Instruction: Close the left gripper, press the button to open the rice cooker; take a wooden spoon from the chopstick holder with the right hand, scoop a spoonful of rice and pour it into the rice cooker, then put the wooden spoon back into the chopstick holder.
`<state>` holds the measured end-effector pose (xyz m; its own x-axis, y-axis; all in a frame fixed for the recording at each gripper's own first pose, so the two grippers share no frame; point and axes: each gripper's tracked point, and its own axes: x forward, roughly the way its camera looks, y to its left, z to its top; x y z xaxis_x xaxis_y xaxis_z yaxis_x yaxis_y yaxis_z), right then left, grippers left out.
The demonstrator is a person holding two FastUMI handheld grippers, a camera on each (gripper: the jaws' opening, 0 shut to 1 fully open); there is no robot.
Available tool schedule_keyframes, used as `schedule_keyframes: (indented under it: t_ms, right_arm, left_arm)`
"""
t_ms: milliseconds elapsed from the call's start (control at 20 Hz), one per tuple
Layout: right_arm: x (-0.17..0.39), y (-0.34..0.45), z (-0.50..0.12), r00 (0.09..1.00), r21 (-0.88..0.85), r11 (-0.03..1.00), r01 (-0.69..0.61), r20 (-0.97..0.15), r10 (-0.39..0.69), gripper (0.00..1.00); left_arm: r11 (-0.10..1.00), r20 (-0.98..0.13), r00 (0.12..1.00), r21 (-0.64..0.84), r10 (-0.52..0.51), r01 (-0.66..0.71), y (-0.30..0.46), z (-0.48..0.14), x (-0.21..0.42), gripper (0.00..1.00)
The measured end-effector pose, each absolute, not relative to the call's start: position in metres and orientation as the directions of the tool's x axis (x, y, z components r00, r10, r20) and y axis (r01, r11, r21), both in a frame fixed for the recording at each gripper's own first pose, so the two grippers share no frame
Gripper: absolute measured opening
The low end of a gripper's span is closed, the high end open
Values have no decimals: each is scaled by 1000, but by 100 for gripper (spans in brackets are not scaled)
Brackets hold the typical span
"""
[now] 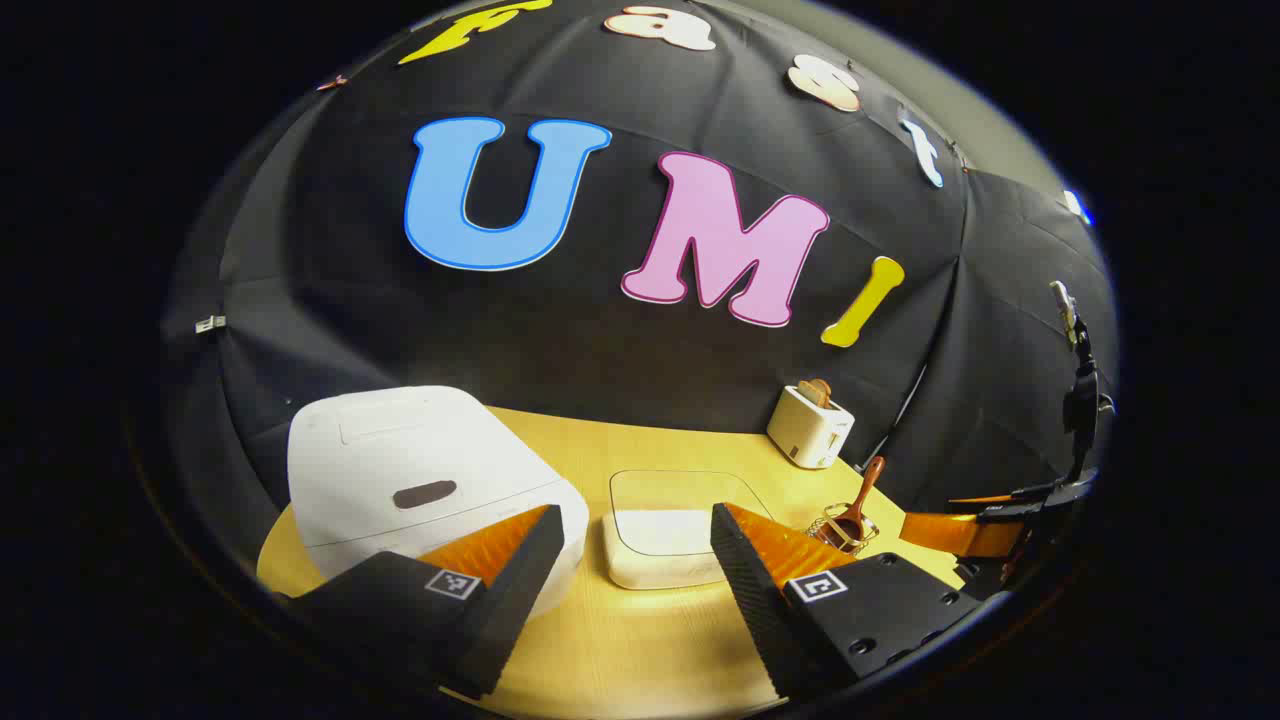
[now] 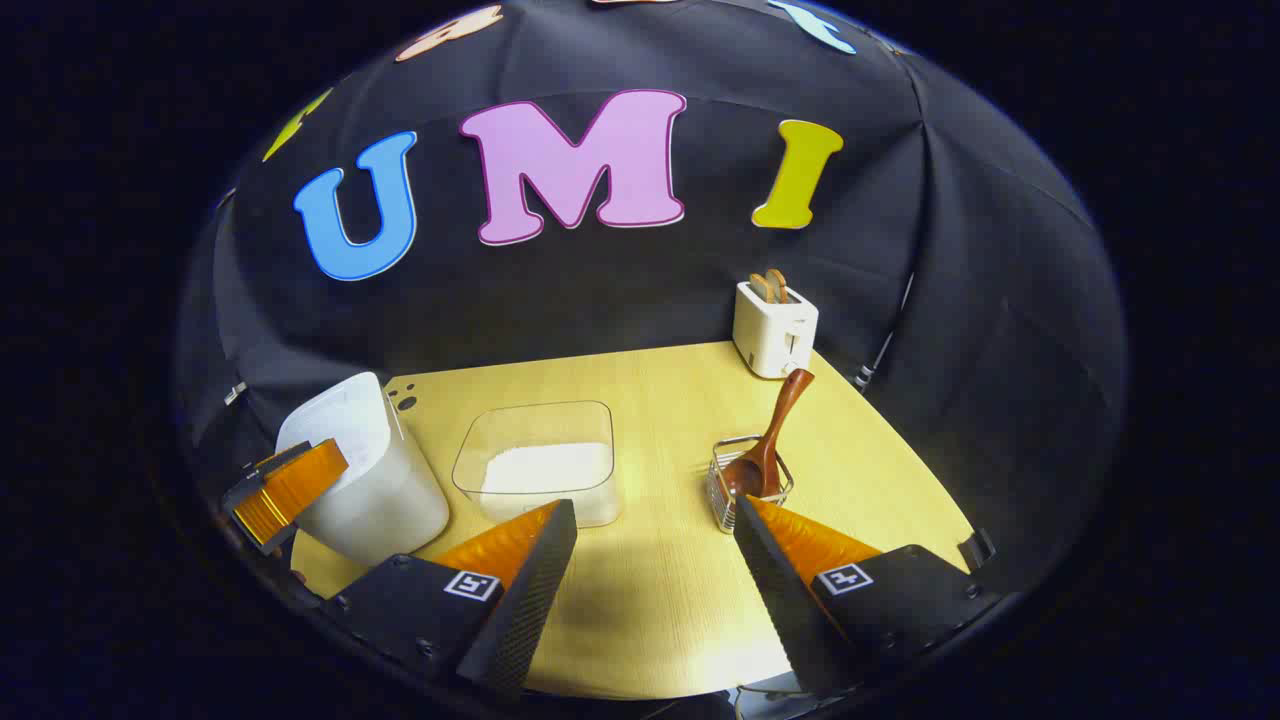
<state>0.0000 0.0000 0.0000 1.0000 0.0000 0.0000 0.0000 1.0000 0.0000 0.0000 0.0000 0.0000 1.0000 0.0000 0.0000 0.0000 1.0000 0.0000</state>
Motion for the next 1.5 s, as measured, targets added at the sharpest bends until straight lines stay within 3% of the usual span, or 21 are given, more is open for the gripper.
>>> schedule_keyframes:
  t_ms: [200,750,950,1250,1350,1450,1500]
  right_arm:
    - [12,-15,19,999,41,999,6,32,-7,99]
    - [49,-52,34,997,108,992,-72,23,70,99]
    - [58,-73,37,998,129,990,-64,18,62,98]
    - [70,-93,40,998,145,987,-68,5,68,98]
    - [73,-91,39,997,145,986,-78,2,78,98]
    - [72,-90,39,996,143,986,-90,4,91,98]
    - [72,-88,37,995,141,985,-96,3,97,98]
  left_arm:
    - [999,20,999,-8,-39,39,-20,7,3,96]
    - [997,39,996,3,82,-82,-31,34,28,96]
    - [991,1,991,-1,137,-137,-27,30,32,96]
    - [983,37,982,11,185,-186,-21,45,31,96]
    - [980,45,979,4,201,-201,-13,54,29,94]
    - [976,61,974,7,219,-220,-2,66,25,86]
    - [971,74,969,16,235,-237,7,74,23,76]
